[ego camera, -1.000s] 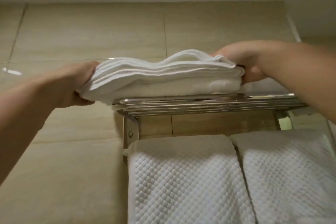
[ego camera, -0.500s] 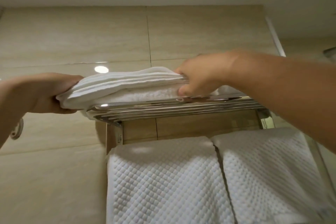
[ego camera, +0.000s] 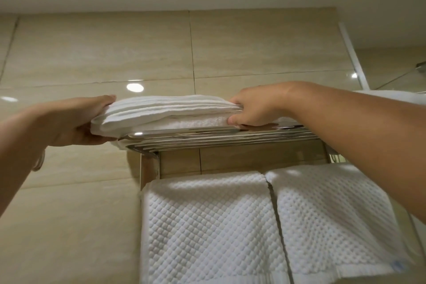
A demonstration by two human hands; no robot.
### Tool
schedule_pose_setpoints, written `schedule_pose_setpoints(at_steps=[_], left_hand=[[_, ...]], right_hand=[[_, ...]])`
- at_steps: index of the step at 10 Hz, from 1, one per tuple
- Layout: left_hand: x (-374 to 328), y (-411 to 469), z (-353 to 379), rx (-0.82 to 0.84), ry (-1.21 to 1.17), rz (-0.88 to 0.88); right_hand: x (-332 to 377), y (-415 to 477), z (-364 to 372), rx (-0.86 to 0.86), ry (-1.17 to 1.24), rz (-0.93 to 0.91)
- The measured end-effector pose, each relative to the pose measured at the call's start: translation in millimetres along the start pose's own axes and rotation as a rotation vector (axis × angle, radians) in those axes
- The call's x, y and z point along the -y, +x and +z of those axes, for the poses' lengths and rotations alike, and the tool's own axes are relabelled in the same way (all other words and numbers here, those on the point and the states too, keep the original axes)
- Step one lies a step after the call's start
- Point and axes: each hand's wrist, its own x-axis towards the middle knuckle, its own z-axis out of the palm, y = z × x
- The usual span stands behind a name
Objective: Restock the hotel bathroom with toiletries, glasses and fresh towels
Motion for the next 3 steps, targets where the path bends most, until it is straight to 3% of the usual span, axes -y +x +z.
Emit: schedule_pose_setpoints(at_steps=[1,2,3], left_hand=[[0.7,-3.8,-11.5,0.034,0.046,-0.035],[-9.7,-14.0,-13.4,-0.062,0.328,-0.022],[-28.8,-27.4,0.3,-0.311,0.485,0.244]], right_hand=[[-0.4,-5.6,5.3,-0.033,0.05,-0.013],[-1.8,-11.7,10.1,-0.088,0.155,-0.048],[-5.4,-19.5,9.6,-0.335,0.419,-0.031]])
